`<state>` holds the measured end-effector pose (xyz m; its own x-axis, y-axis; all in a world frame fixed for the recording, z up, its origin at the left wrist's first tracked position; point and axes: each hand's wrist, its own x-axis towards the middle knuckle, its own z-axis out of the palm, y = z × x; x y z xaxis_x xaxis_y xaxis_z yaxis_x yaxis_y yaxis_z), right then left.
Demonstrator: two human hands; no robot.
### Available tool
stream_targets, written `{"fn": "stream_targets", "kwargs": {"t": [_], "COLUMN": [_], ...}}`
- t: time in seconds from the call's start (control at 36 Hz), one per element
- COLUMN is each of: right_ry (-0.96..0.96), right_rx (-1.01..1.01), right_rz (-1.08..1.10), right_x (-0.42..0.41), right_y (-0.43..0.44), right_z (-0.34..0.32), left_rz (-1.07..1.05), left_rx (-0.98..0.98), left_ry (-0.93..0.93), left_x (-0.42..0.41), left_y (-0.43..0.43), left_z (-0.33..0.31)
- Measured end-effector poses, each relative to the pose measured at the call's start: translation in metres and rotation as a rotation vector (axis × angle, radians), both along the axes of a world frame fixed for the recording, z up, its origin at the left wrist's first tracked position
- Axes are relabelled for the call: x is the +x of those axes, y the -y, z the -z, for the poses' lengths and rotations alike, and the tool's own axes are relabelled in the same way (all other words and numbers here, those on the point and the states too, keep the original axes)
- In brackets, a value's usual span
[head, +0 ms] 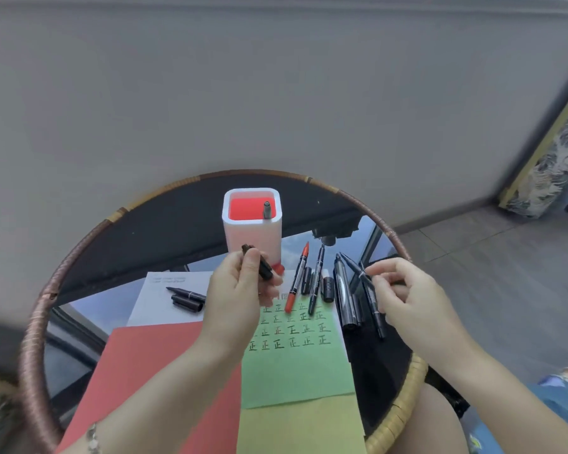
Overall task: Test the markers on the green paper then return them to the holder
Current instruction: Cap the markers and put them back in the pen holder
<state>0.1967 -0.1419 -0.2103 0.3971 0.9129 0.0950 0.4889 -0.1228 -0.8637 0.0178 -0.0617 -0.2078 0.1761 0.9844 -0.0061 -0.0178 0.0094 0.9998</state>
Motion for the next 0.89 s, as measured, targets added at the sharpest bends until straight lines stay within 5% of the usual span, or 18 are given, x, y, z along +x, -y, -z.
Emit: {"fn": "stream_targets", "kwargs": {"t": [0.25,0.47,0.89], "right_ry": [-0.021,0.040,0.078], "right_rx": [0.099,0.174,0.229], "right_rz": [-0.127,-0.207,-0.231], "right_x": [-0.040,-0.056,-0.058], "right_y": [-0.004,0.002,0.007], "right_z": [-0.014,-0.014,-0.008], "left_rz": [-0.007,-0.041,-0.013], "left_rx": [-0.409,-0.464,-0.411], "left_ry": [0.274,0.479,0.467], "left_x": [-0.034,-0.041,-0.037], "left_y": [-0.002,0.002,0.009], "left_z": [0.005,0.004,0.004]}}
